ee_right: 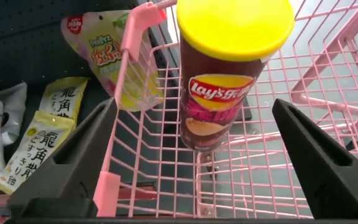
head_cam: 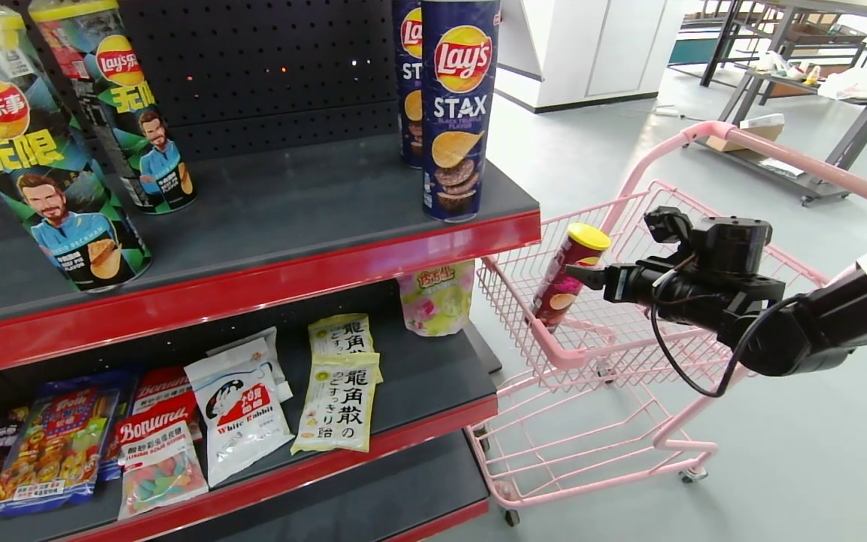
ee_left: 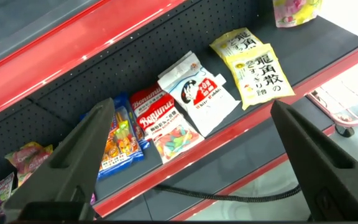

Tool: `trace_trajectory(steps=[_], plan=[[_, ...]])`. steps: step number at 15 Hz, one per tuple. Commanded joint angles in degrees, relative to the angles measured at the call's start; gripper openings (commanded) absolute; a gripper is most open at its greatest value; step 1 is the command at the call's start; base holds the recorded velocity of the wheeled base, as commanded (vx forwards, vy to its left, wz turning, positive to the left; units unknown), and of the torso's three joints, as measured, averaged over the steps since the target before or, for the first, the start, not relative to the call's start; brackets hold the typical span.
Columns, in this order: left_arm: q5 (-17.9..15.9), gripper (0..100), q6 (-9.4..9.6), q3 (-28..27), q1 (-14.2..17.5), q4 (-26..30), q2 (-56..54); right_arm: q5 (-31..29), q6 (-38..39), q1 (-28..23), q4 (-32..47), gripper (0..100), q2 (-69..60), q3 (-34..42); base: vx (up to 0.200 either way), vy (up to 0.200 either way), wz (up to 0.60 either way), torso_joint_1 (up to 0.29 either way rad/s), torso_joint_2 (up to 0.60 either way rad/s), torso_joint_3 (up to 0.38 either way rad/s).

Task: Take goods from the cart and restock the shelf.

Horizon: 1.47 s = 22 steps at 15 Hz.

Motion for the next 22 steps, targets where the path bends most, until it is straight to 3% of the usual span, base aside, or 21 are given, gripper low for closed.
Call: trace_trajectory(steps=[1, 22], plan=[[0.02, 100, -0.01, 0.08, 0.01, 0.01, 0.69, 0.73, -0.05, -0.38, 0.04, 100, 4.80, -3.57, 0.000, 0.000, 0.00, 0.000, 0.00, 0.000], [0.19, 100, 0.08, 0.26, 0.01, 0.01, 1.48, 8.03, 0.83, -0.73, 0.22, 100, 17.46, -21.68, 0.000, 0.000, 0.00, 0.000, 0.00, 0.000]])
